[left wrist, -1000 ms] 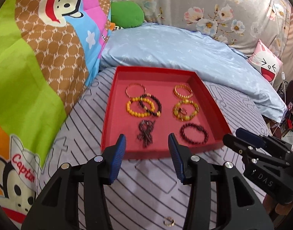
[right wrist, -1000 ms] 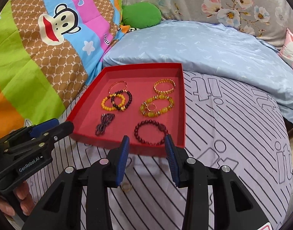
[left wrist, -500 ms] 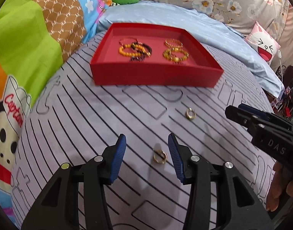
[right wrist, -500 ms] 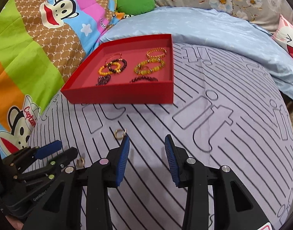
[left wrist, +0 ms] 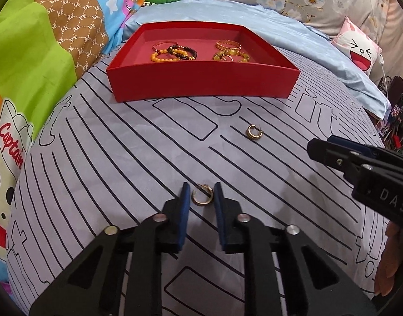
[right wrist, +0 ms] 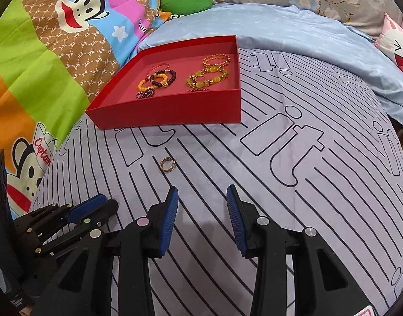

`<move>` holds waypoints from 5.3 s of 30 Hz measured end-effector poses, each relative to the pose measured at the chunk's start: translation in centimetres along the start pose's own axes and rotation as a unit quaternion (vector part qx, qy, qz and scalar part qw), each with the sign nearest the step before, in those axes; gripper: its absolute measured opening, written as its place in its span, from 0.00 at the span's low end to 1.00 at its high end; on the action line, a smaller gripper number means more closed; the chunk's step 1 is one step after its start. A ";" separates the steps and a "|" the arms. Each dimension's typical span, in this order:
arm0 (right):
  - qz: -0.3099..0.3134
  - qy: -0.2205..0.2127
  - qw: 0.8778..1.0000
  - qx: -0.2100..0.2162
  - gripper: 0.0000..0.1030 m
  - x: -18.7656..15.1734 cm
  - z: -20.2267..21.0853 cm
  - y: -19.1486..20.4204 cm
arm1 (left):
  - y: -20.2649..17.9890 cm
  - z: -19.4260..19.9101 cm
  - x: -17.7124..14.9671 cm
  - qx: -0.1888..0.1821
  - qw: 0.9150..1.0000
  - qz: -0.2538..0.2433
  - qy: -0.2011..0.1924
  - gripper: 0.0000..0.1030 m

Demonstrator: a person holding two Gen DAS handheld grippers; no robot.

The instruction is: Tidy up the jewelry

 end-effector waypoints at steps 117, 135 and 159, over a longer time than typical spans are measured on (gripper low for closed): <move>0.029 -0.022 0.999 0.025 0.17 16.0 -10.6 3.8 | 5.0 -8.4 19.0 0.006 0.999 0.032 -0.036 0.16; 0.025 -0.023 0.999 0.005 0.25 15.5 -9.5 3.7 | 4.9 -7.7 18.8 0.026 0.998 0.032 -0.038 0.25; -0.005 -0.048 0.998 -0.033 0.50 11.4 -3.3 1.5 | 3.6 -2.3 15.1 0.065 0.995 0.049 -0.051 0.59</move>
Point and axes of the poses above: each gripper's, at about its wrist camera, not at the fingertips, and z roughly against the way its jaws point, y to its left, x to its top, the point moved 4 cm from there along -z, roughly the way its jaws point, and after that the axes turned 5 degrees about -x, right-handed, at the moved point
